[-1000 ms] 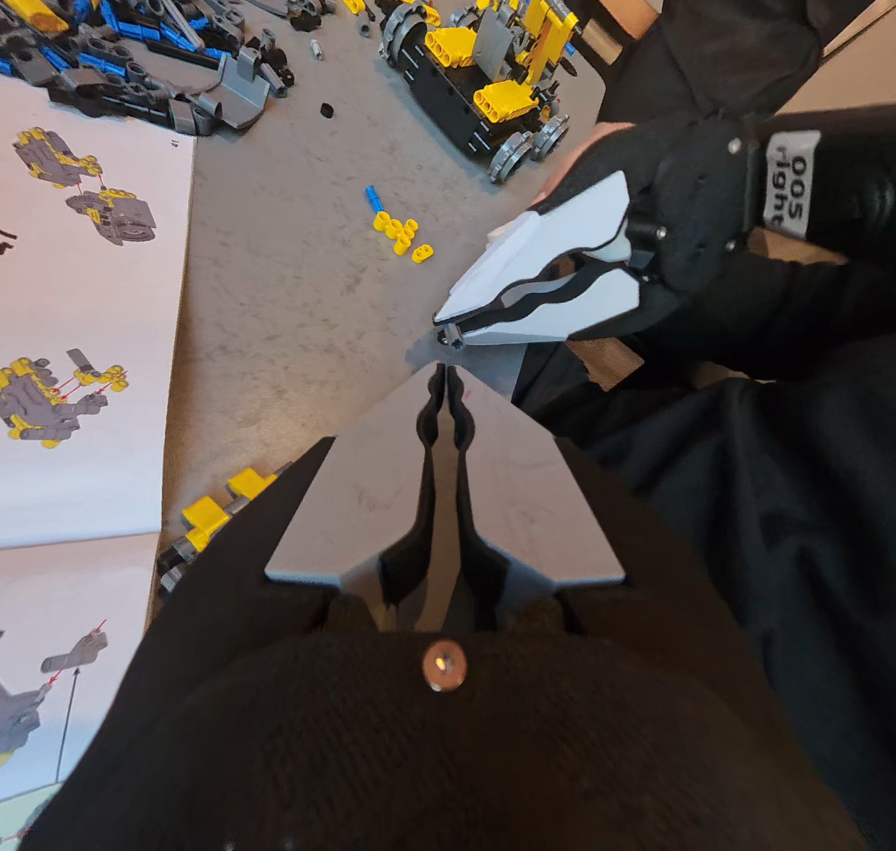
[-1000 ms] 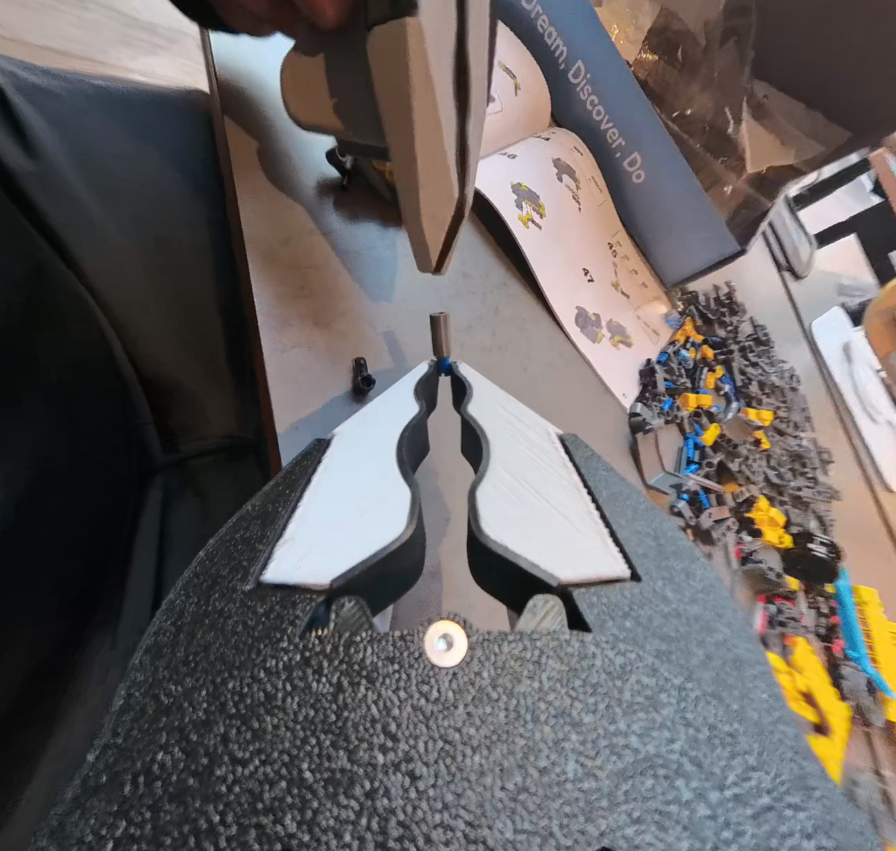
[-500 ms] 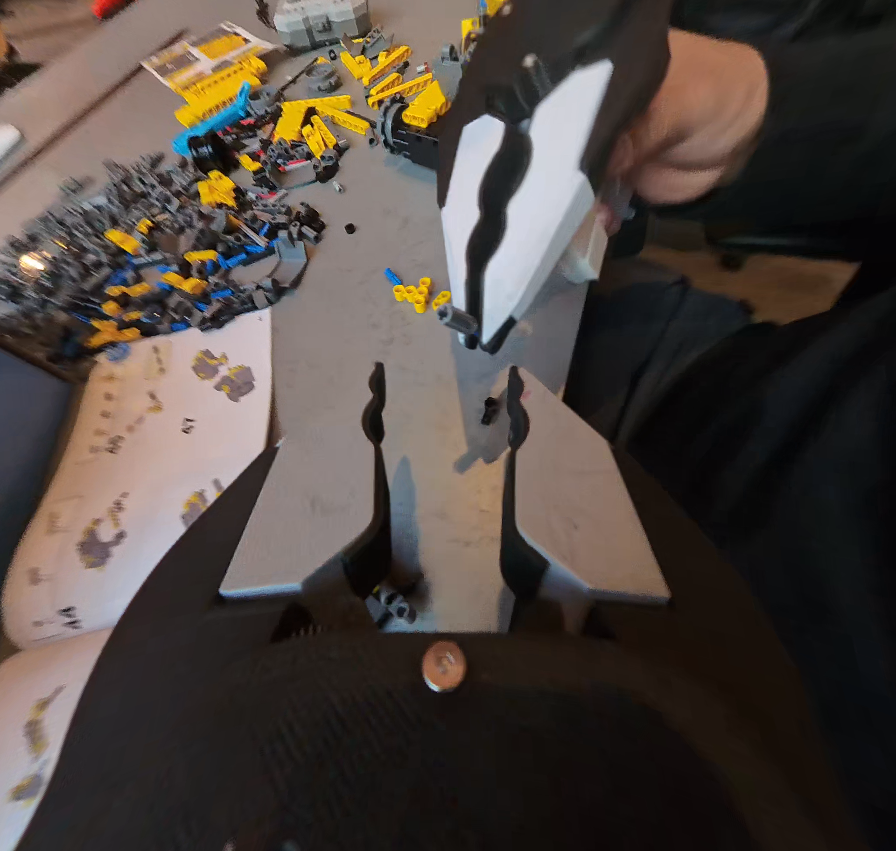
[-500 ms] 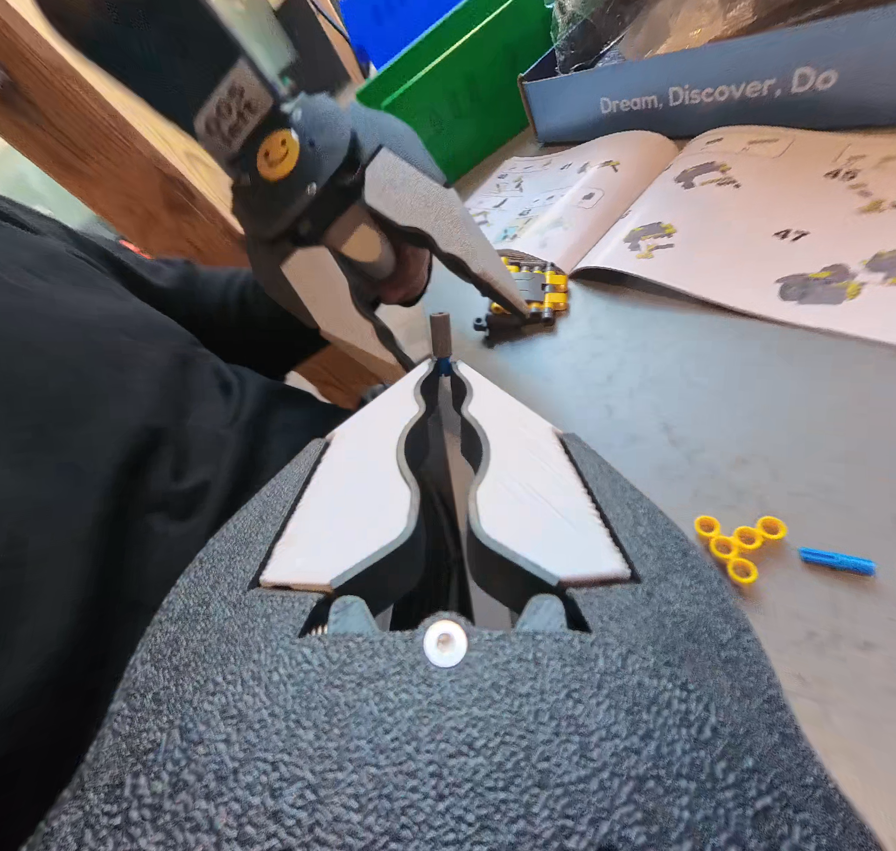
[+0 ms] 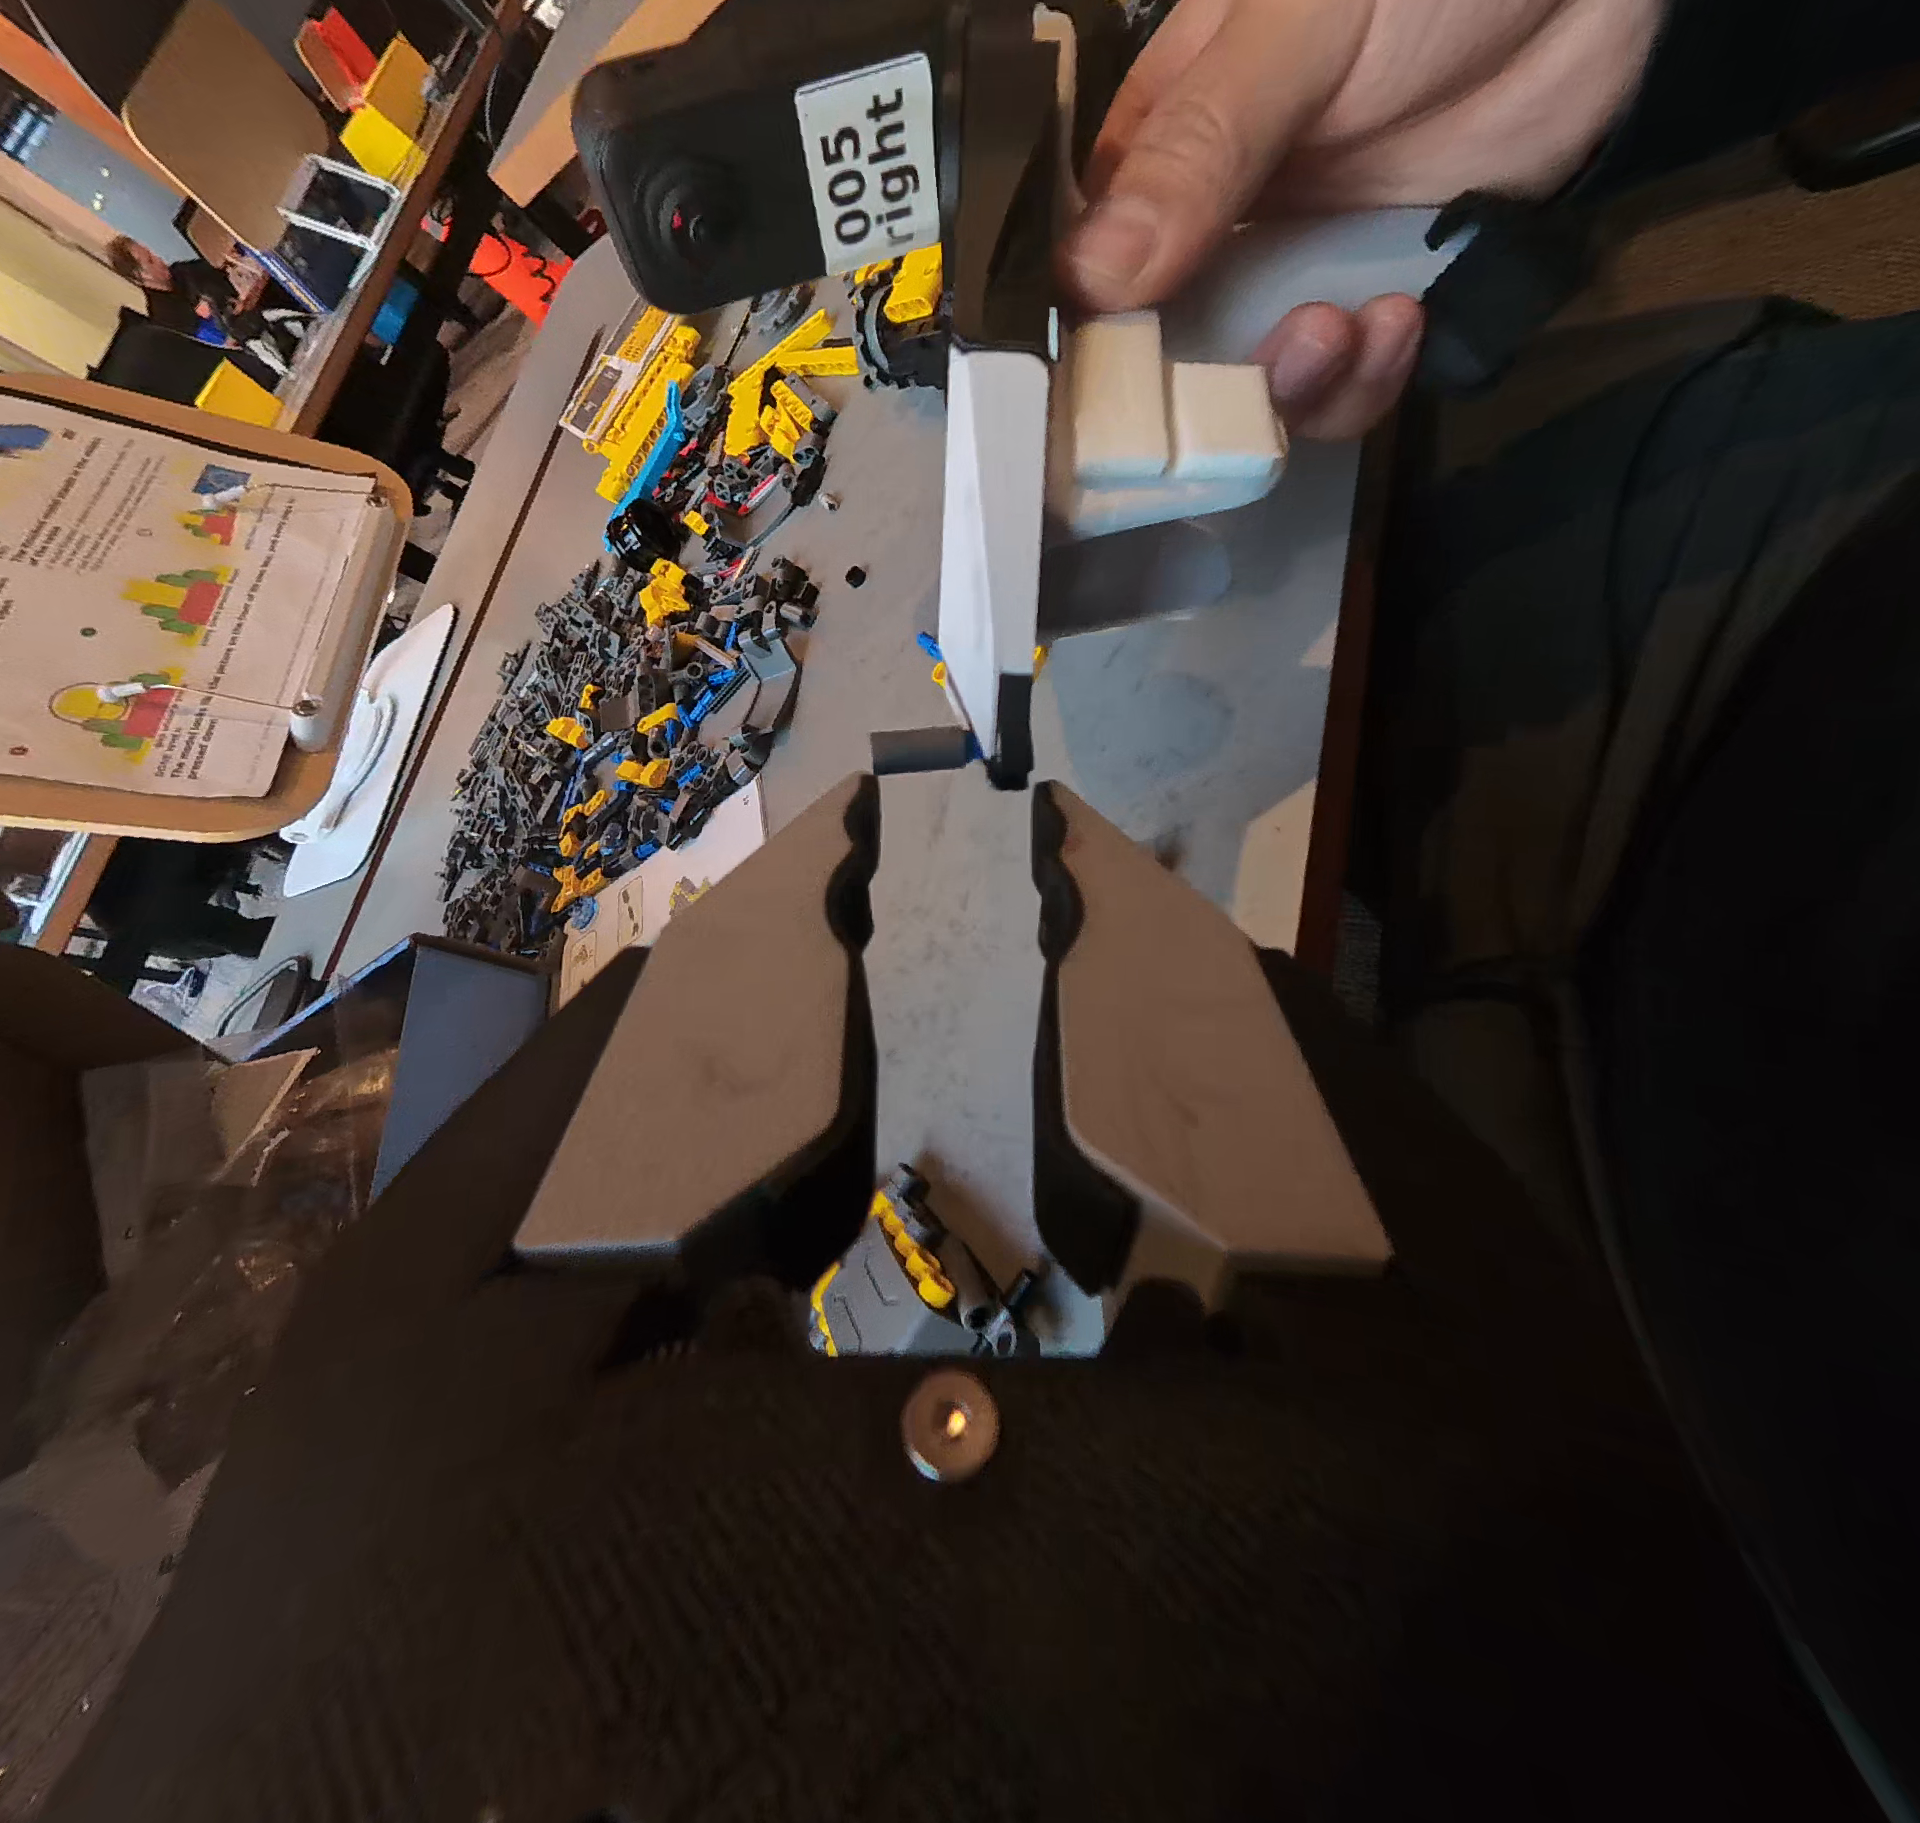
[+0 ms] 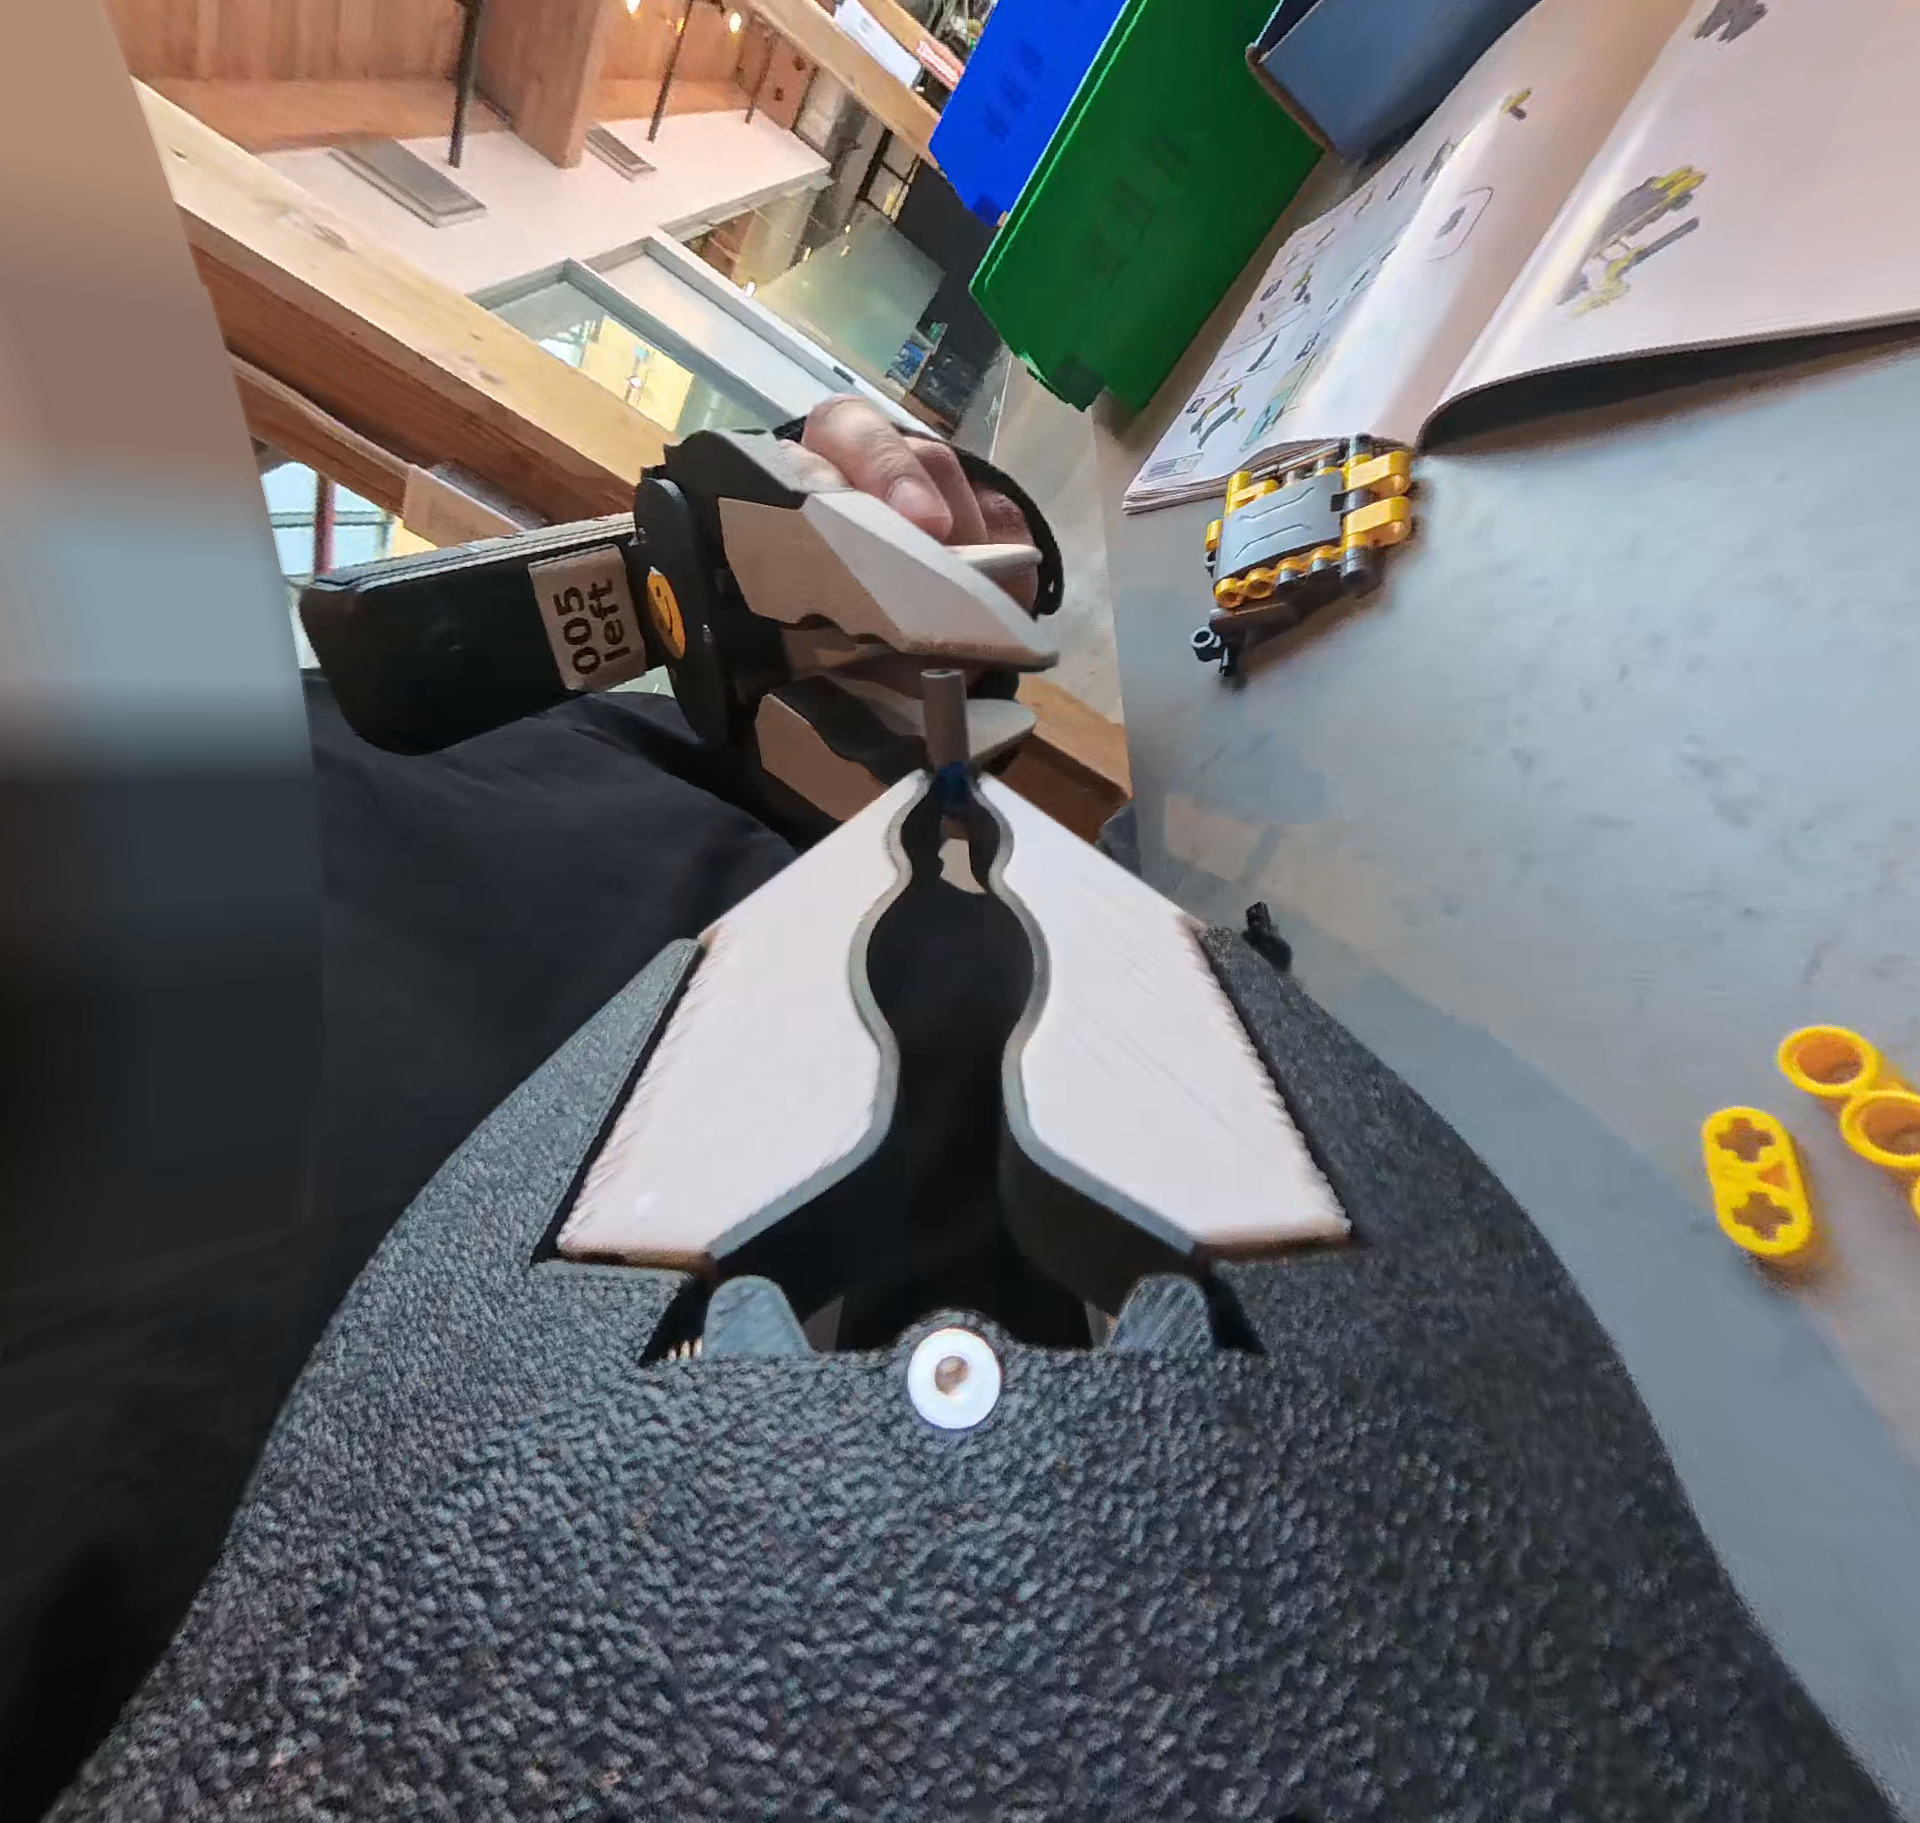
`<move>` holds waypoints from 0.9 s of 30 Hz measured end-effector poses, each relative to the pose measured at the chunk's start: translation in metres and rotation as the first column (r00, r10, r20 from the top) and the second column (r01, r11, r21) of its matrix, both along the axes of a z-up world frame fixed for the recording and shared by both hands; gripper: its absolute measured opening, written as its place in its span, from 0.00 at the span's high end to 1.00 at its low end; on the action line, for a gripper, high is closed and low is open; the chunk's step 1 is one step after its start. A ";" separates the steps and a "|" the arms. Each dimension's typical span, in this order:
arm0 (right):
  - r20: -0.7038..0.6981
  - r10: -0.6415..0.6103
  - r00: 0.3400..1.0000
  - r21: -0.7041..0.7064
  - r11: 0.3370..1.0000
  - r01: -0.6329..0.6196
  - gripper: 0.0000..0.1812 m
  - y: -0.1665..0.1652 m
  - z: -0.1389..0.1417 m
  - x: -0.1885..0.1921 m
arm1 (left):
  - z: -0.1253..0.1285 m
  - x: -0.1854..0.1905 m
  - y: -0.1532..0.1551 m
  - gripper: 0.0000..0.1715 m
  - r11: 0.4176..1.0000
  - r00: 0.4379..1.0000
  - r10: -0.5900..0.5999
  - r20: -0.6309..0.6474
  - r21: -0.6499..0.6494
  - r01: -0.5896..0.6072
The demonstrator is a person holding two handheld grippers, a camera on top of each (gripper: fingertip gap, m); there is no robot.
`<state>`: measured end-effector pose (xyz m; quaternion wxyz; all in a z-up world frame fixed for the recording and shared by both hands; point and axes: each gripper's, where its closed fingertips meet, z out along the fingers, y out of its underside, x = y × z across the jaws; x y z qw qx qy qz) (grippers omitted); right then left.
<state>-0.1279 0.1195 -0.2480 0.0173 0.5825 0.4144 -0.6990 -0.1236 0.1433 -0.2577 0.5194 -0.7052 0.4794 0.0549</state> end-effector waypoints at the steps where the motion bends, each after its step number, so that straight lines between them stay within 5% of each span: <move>1: 0.005 0.007 1.000 -0.010 1.000 -0.007 0.98 -0.001 -0.001 0.000 | 0.000 0.000 -0.001 0.85 1.000 1.000 -0.006 0.003 0.002 0.006; 21: 0.064 -0.006 0.998 0.124 0.992 -0.002 0.96 -0.002 -0.013 -0.004 | -0.005 0.004 -0.007 0.87 0.994 0.994 -0.061 0.088 -0.083 0.068; 27: 0.069 0.001 0.998 0.006 1.000 -0.001 0.97 -0.002 -0.013 -0.006 | -0.007 0.002 -0.006 0.87 0.985 0.989 -0.087 0.122 -0.139 0.104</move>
